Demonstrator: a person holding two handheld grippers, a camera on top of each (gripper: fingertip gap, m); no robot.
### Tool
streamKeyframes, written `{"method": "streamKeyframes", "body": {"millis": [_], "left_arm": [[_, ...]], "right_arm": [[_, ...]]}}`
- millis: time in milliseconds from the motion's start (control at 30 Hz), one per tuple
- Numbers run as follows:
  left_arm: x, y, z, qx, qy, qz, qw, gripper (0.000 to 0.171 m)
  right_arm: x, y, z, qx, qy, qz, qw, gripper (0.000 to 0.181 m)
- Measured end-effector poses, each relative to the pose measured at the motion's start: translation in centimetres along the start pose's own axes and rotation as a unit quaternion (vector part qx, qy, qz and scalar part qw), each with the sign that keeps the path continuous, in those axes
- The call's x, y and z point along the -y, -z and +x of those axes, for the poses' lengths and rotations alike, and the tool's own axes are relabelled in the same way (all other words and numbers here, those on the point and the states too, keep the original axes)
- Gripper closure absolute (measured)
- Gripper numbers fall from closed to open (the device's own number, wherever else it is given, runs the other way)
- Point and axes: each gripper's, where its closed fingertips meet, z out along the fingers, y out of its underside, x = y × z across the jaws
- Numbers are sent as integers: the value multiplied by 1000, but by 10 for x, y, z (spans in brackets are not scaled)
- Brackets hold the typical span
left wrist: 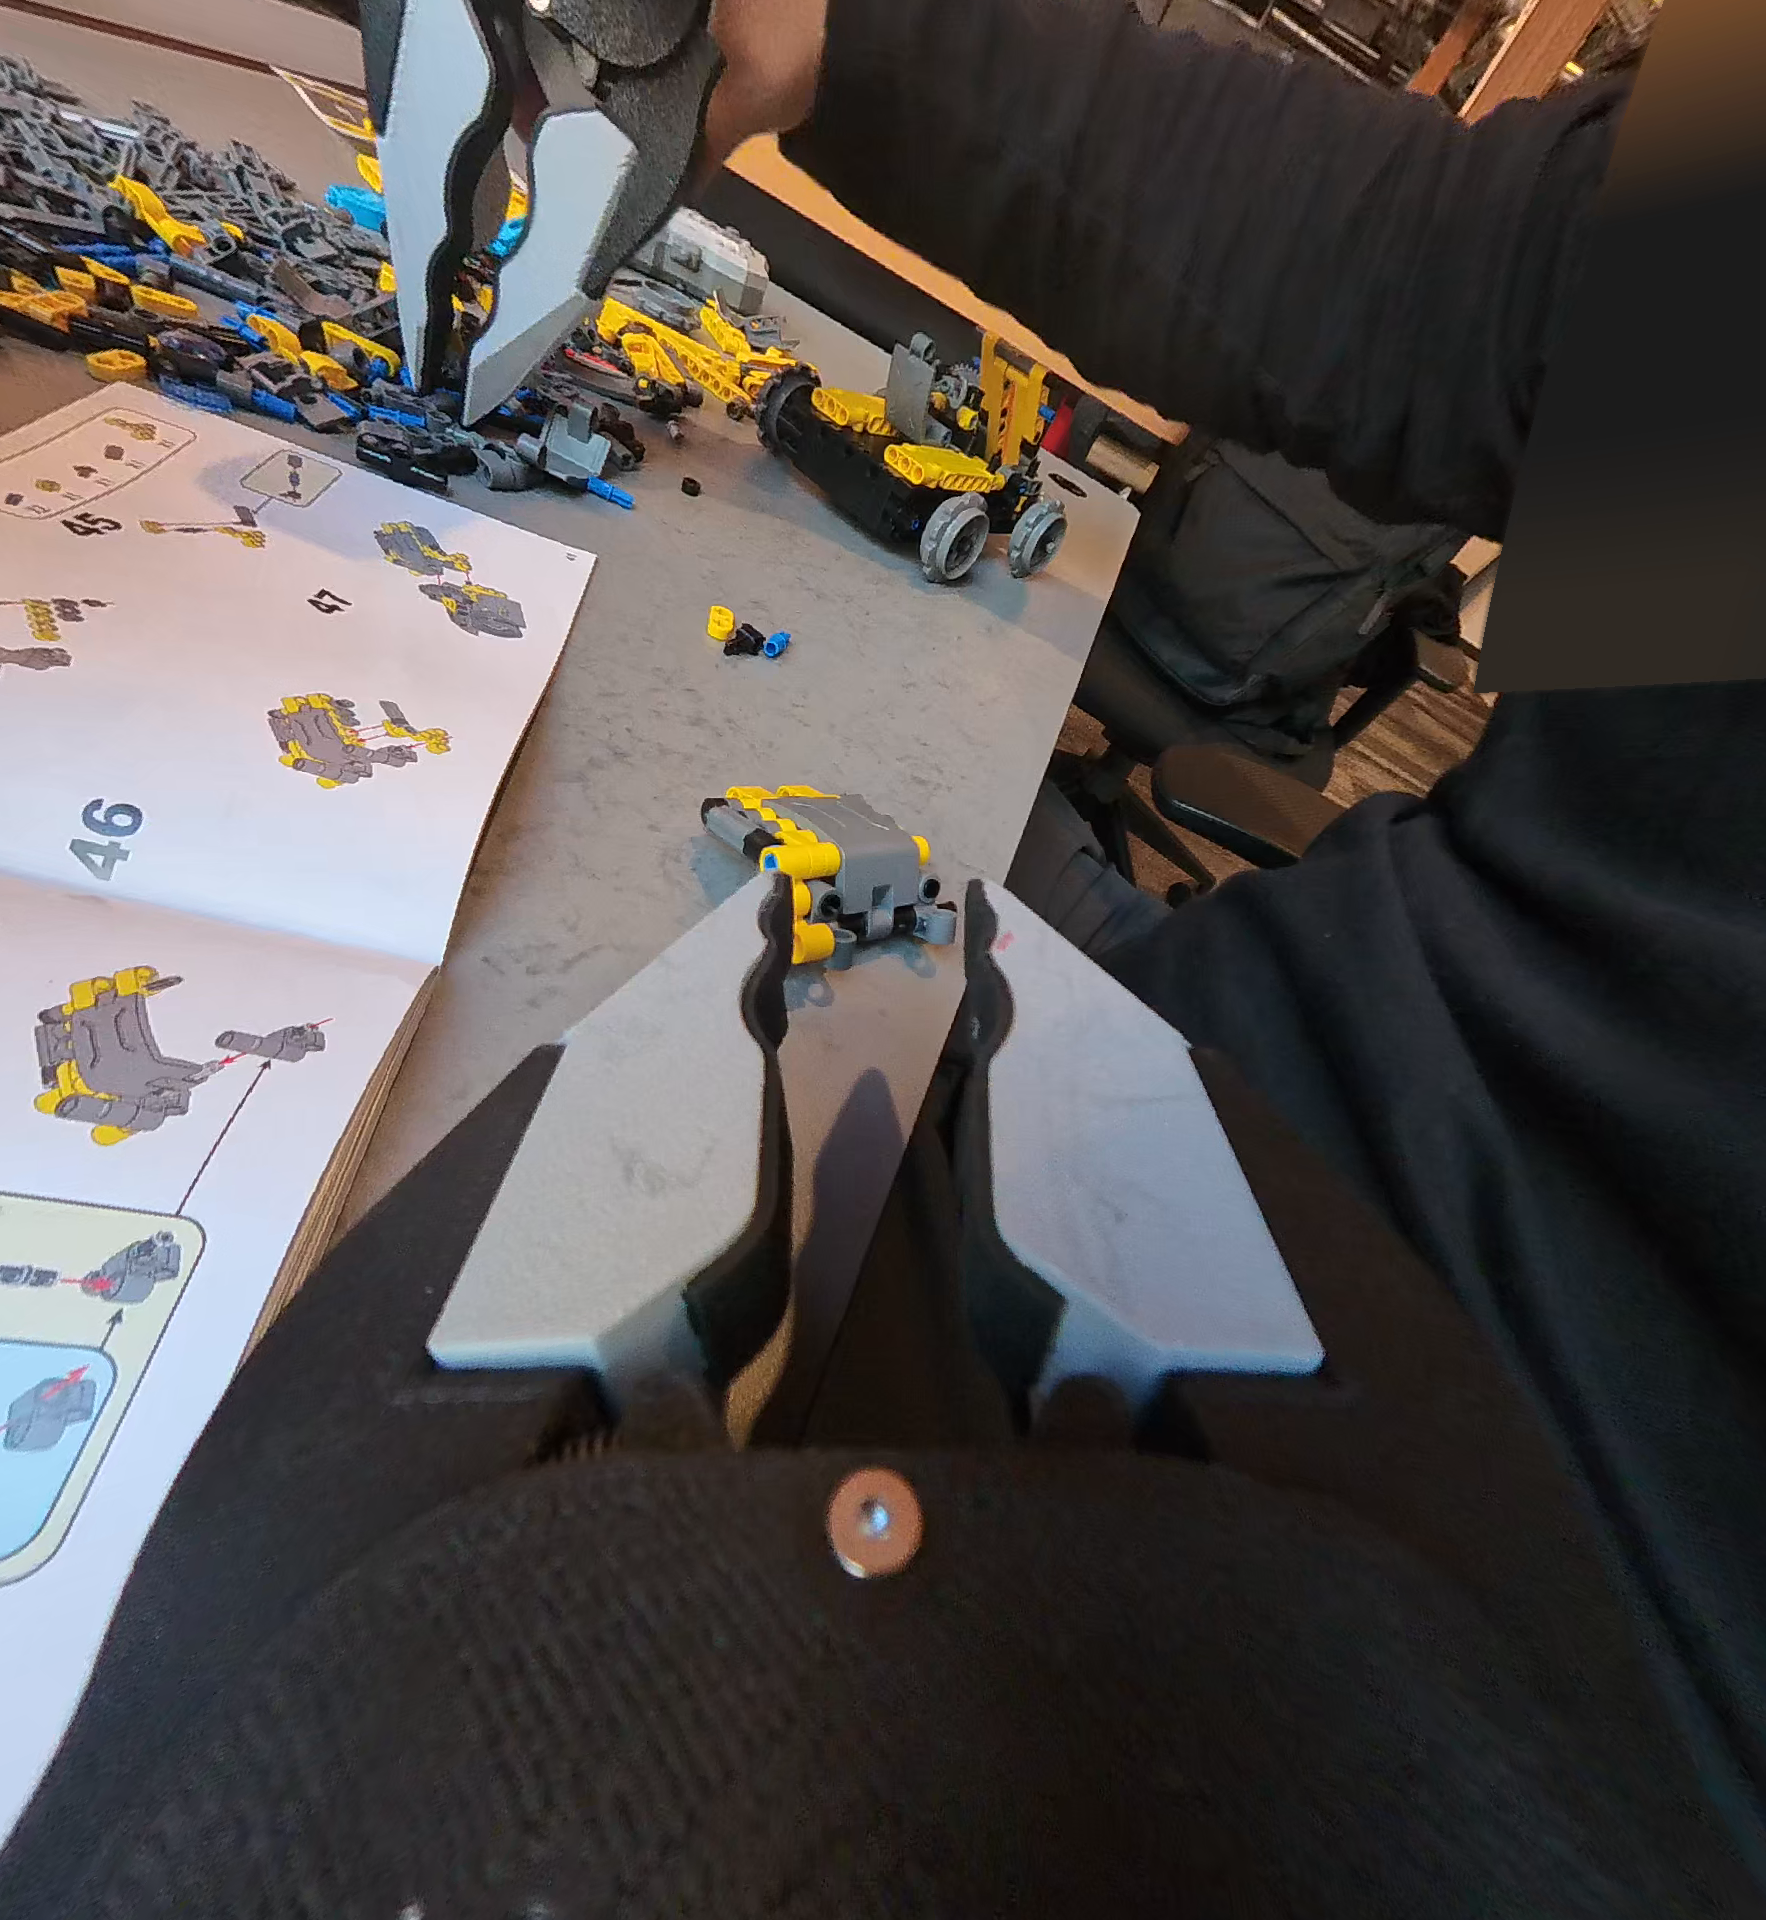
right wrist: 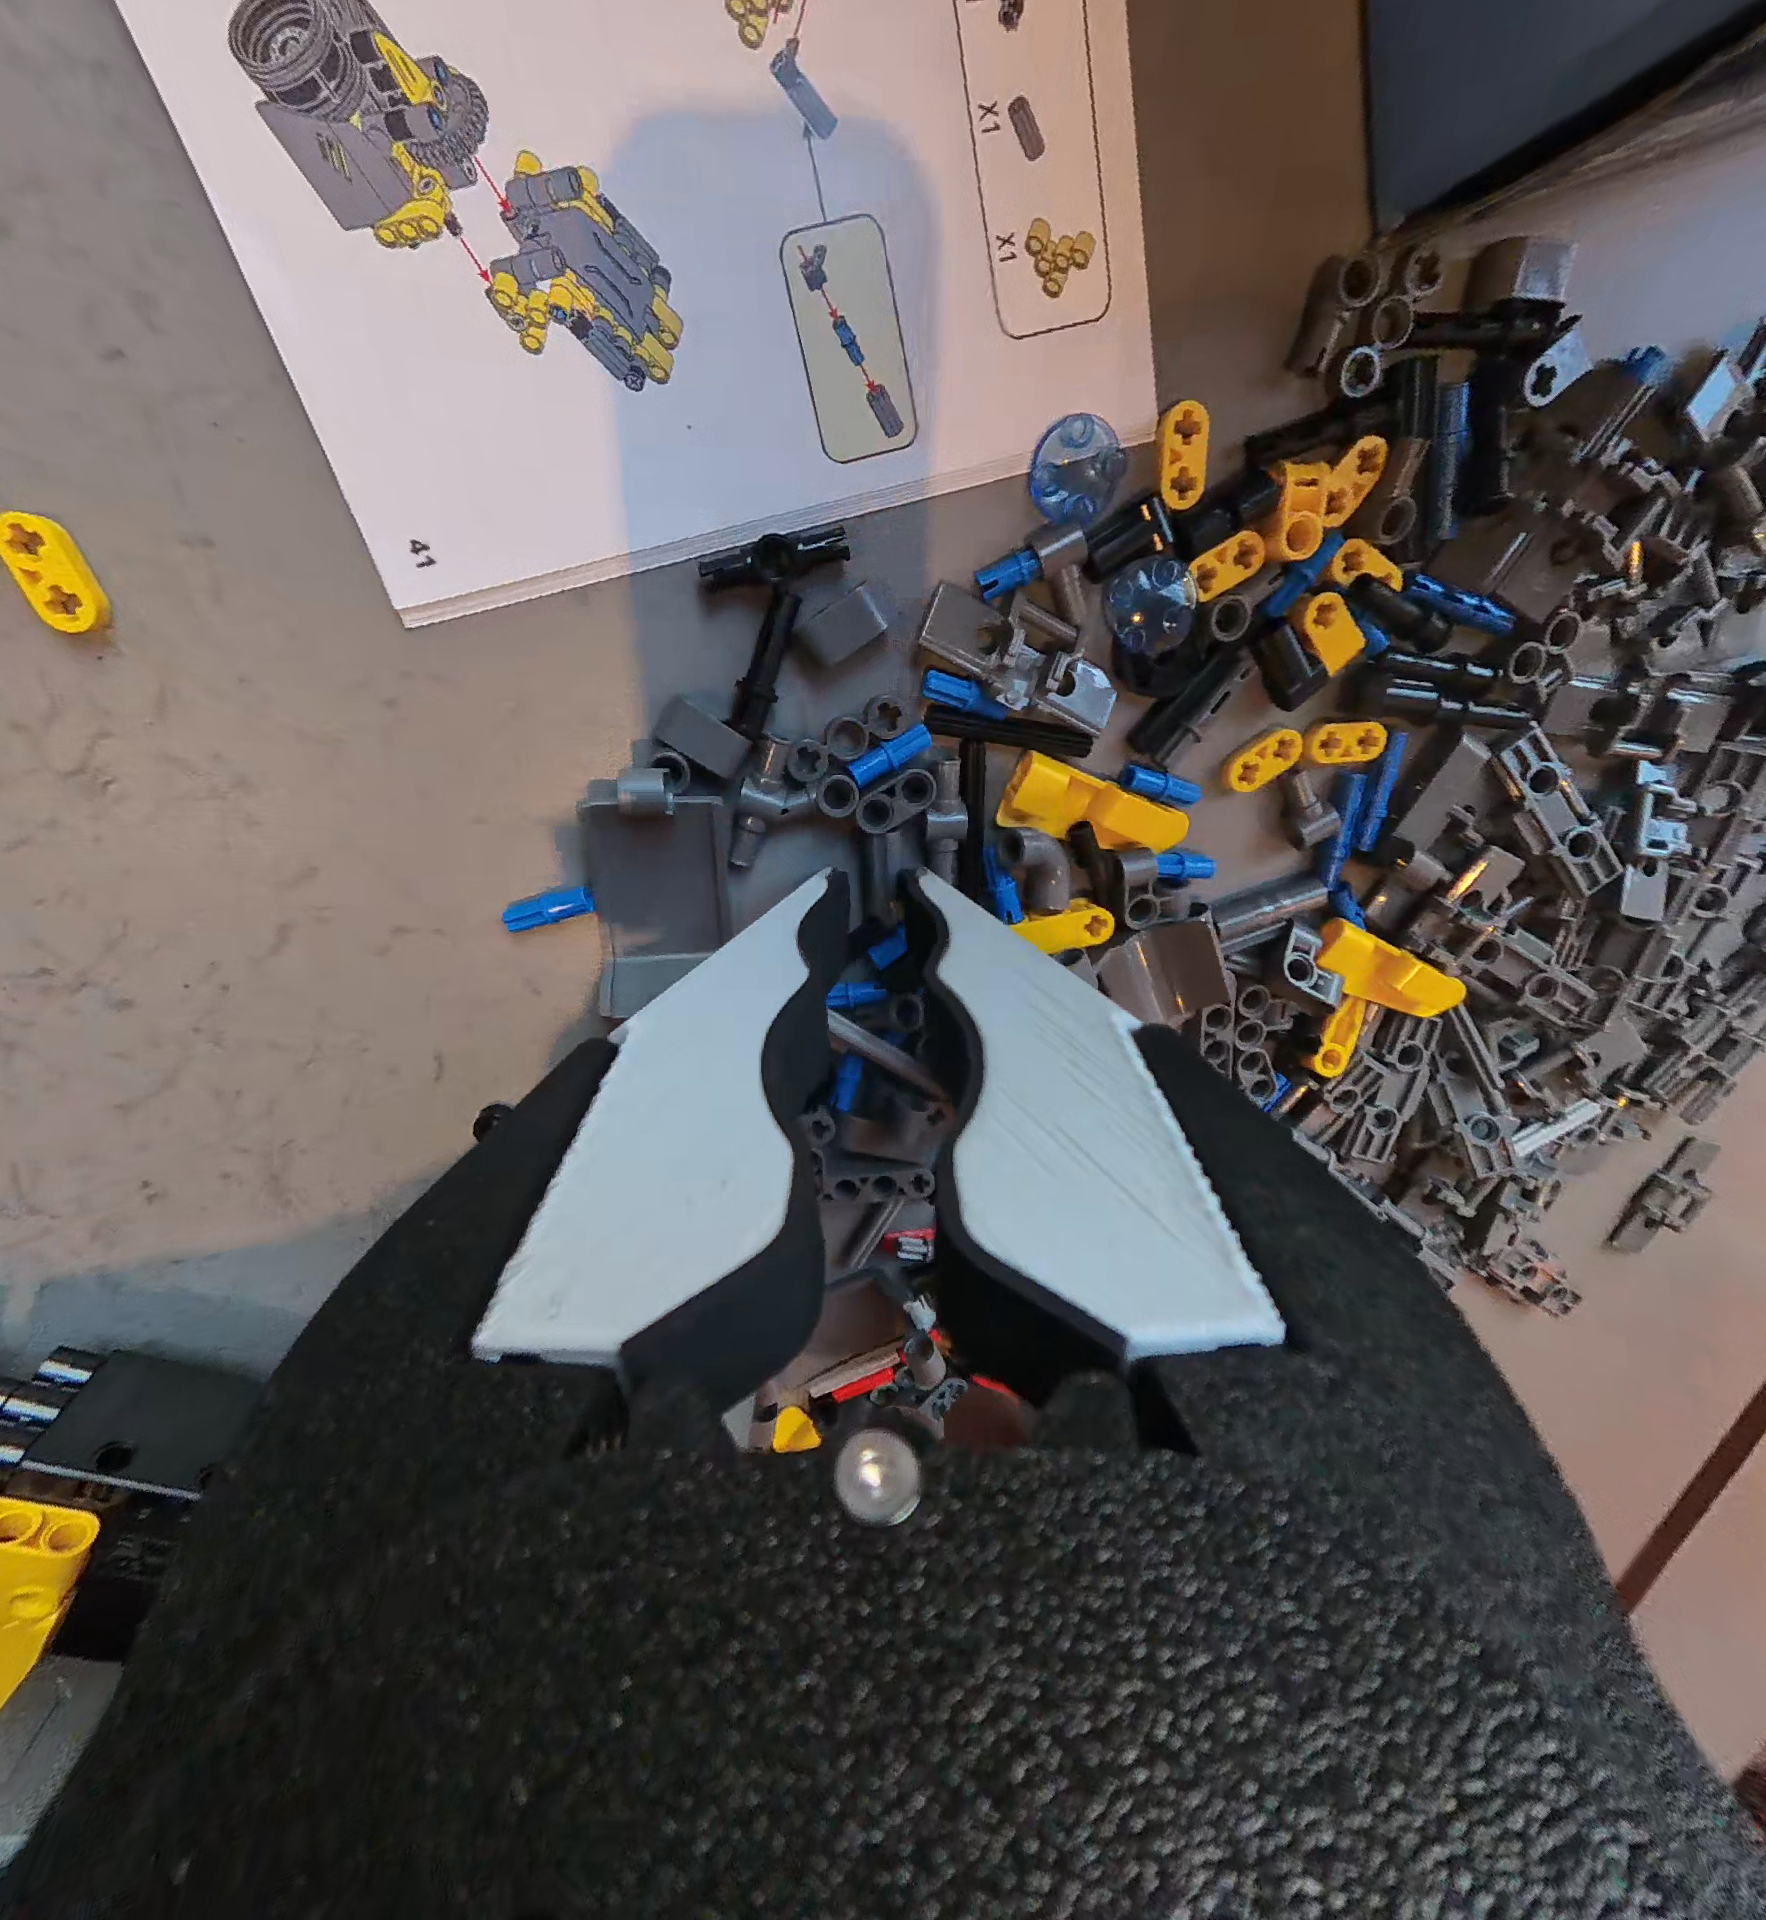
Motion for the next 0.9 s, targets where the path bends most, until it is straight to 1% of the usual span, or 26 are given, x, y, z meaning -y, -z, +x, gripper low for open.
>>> {"method": "streamKeyframes", "body": {"millis": [167,300,467,567,700,900], "left_arm": [[0,0,1,-4,2,-1,1000,141],[0,0,1,-4,3,-1,1000,141],[0,0,1,-4,3,-1,1000,142],[-1,0,1,-5,4,-2,1000,142],[-1,0,2,-6,4,-2,1000,142],[-1,0,1,-5,4,-2,1000,141]], "right_arm": [[2,-1,0,22,-9,0,1000,176],[7,6,7,-9,-10,9,1000,177],[17,28,-1,-22,-26,40,999,177],[18,39,-15,-27,-32,46,998,177],[23,45,-52,9,-27,54,998,176],[30,37,-98,39,-7,45,998,176]]}}
